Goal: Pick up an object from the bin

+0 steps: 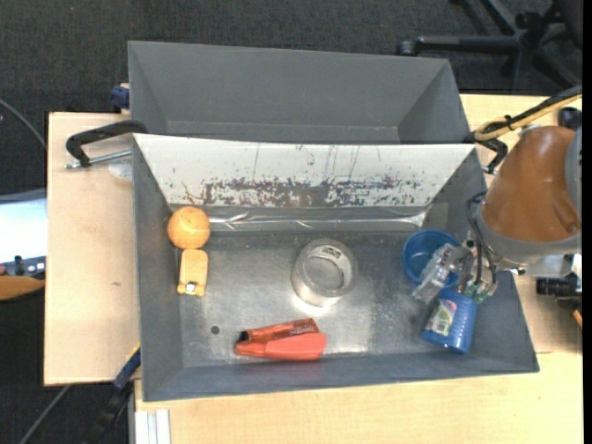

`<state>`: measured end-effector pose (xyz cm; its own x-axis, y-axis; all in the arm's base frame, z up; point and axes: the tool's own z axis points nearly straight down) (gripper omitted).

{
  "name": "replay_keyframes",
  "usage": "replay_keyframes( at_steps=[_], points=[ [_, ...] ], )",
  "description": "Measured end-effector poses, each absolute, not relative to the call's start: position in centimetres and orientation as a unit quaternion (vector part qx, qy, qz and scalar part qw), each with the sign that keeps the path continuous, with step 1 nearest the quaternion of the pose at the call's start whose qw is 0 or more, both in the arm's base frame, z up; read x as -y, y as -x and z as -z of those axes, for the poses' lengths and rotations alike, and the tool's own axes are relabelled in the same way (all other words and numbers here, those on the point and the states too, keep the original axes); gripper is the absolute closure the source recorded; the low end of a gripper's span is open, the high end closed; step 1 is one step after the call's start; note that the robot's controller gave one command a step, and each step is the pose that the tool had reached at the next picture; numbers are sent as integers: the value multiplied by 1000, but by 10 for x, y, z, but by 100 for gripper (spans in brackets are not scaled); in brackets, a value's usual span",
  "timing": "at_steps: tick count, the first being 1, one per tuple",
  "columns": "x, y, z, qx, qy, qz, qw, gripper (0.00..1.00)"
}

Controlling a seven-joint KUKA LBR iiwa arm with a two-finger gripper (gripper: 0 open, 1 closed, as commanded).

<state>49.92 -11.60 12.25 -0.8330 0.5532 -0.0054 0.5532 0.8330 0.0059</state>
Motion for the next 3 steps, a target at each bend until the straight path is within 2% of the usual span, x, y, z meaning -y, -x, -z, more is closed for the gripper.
replay_keyframes(
  at_steps=[1, 2, 3],
  points=[
    [119, -509, -132, -958, -287, -3, 12, 100],
    [135, -518, -91, -951, -308, -5, 20, 100],
    [122, -505, -65, -949, -316, -3, 9, 100]
  ],
)
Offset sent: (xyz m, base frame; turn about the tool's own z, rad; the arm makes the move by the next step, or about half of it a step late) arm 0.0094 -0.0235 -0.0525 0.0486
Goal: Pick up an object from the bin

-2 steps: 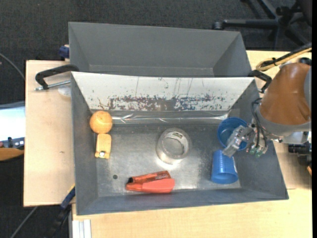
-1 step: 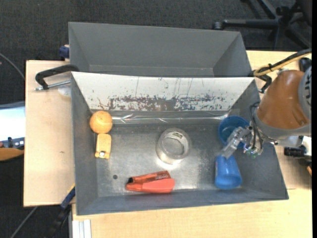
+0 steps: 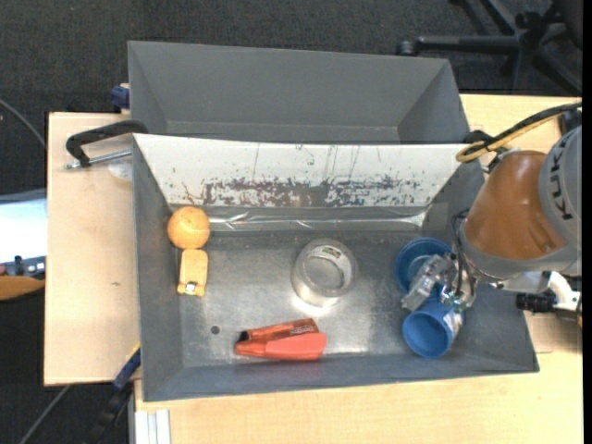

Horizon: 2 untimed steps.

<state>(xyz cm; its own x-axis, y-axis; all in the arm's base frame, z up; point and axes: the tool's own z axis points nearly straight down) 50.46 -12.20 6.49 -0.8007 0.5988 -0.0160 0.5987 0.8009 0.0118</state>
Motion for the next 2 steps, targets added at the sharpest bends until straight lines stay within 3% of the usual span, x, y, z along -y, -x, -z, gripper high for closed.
replay_keyframes(
  at_steps=[1, 2],
  points=[
    [117, -502, -71, -964, -266, -4, 21, 100],
    [117, -502, -71, -964, -266, -4, 21, 100]
  ],
)
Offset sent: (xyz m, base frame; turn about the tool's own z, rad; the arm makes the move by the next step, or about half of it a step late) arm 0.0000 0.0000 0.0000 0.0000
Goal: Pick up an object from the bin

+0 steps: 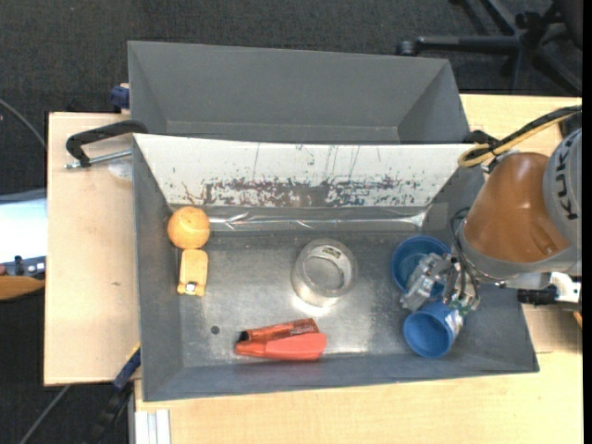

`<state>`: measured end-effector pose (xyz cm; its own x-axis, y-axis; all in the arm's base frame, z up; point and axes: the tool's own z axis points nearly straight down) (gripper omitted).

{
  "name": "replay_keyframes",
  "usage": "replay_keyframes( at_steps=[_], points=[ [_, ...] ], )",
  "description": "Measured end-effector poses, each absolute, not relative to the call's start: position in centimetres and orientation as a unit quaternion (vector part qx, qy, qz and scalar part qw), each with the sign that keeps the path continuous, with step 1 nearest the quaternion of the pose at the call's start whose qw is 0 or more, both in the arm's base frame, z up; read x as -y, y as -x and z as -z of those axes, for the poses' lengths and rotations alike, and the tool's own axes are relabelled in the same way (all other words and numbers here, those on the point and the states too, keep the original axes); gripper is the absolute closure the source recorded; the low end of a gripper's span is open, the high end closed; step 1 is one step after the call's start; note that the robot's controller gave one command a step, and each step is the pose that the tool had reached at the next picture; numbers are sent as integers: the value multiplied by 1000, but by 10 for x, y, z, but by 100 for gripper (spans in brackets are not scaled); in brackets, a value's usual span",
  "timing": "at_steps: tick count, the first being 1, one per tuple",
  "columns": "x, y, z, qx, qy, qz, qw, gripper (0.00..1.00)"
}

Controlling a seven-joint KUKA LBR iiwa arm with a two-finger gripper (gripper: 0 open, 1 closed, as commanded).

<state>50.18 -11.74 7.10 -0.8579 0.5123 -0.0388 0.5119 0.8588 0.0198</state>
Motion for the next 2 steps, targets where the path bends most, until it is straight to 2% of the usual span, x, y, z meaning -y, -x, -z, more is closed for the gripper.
replay_keyframes(
  at_steps=[2],
  points=[
    [117, -502, -71, -964, -265, -4, 21, 100]
  ],
)
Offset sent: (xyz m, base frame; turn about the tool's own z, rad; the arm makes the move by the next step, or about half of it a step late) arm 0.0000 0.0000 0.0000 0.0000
